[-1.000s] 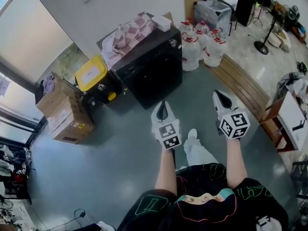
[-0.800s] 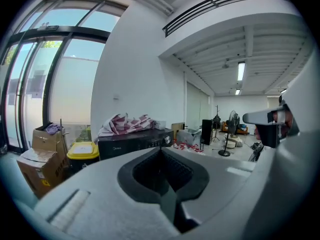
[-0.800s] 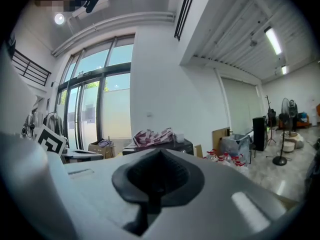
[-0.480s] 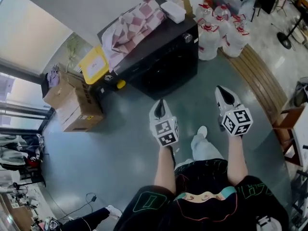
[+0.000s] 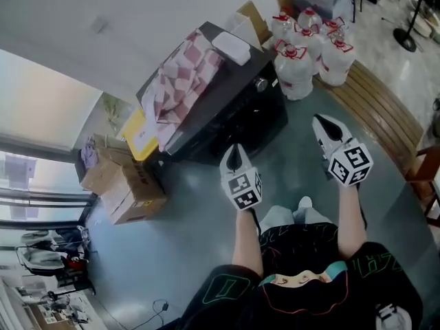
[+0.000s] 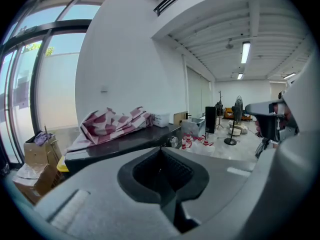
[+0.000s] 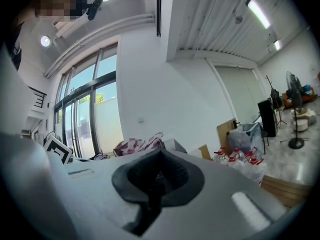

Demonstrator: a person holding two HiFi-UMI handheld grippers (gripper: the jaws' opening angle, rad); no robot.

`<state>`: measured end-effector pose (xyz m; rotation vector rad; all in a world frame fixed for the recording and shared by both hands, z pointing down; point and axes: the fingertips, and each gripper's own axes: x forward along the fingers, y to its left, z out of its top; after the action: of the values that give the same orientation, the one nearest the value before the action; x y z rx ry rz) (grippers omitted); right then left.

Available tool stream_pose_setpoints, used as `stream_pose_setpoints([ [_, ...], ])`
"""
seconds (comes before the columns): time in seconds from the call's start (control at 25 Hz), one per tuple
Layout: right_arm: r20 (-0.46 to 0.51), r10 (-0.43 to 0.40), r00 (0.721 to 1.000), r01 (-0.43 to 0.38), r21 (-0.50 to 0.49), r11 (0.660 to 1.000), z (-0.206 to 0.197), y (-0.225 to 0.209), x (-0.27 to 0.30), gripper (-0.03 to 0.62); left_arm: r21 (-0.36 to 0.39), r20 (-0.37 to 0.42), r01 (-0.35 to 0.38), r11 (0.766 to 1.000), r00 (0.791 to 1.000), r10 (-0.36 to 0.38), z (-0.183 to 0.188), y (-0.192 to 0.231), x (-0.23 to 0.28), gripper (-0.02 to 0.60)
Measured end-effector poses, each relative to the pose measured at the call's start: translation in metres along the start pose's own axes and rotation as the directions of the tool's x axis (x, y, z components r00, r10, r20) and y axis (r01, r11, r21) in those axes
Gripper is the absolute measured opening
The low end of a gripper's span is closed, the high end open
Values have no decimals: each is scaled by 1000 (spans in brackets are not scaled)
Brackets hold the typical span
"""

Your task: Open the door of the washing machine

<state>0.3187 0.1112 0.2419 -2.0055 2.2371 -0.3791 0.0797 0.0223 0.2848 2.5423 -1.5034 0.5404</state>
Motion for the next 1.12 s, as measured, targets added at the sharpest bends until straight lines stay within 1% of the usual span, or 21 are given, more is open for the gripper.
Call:
stream_pose_setpoints([
  [0.08,-7,6,1000,-6,5,1000,0,-5,14,2,-2,1,10,1000,1000,-10,3,-2,11,11],
  [0.16,-36,19,999,-18,4,1000,-7,-4,29,2,-25,-16,13,1000,1000,-13,-3,6,19,11],
  [0.36,-132,63,989,-67,-27,997,-29,2,75,2,-133,-73,-67,989,996,57,-29,53,43,11],
  [0.44,-175,77,982,-85,-37,996,-39,5,101,2,-168,-114,-94,981,991,76,-48,69,57,11],
  [0.52,-232,111,966,-127,-55,990,-51,16,125,2,-208,-166,-129,970,981,95,-70,83,67,11],
  [0.6,-295,155,943,-189,-91,978,-66,30,150,2,-241,-208,-160,957,972,110,-90,94,78,11],
  [0.68,-360,197,912,-256,-124,959,-88,48,174,2,-272,-229,-176,946,967,113,-106,108,91,11],
  [0.8,-447,238,862,-335,-150,930,-123,68,210,2,-299,-232,-161,941,968,92,-126,125,113,11],
  [0.88,-499,255,828,-374,-153,915,-145,78,225,2,-296,-255,-158,942,963,81,-142,132,122,12],
  [1.12,-640,303,706,-490,-133,862,-203,105,248,2,-255,-385,-178,950,920,70,-195,145,124,14],
])
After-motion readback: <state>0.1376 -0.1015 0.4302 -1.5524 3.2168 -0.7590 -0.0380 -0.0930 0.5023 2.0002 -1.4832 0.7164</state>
